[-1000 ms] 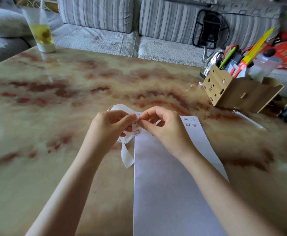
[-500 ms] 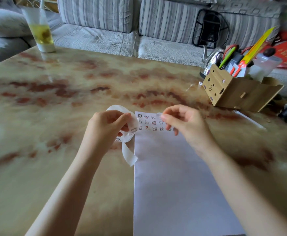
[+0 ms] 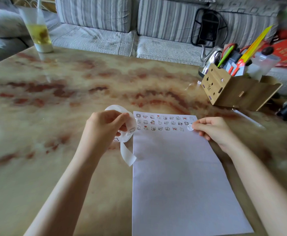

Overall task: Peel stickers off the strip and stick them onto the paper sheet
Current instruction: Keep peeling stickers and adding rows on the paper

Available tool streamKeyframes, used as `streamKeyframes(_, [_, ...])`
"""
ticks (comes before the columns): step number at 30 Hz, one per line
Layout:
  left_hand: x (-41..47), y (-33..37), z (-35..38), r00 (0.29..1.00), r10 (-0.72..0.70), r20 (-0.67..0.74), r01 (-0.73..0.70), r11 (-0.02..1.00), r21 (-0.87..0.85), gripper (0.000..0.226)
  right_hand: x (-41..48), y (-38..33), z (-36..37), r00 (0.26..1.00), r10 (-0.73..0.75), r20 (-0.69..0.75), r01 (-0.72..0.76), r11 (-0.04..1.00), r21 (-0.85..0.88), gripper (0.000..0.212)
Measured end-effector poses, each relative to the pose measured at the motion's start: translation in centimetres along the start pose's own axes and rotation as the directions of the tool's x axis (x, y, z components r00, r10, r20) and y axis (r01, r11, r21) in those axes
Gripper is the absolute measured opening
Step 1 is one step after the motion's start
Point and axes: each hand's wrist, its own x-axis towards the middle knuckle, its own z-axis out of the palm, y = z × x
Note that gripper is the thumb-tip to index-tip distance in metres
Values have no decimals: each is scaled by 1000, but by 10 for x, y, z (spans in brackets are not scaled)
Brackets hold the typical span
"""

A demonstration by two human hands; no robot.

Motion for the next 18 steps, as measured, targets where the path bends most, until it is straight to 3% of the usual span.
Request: streamKeyframes(18, [-1,0,0,1000,-1,-1,1,1000,-4,20,5,6,5,999,11,-38,-13,999,-36,3])
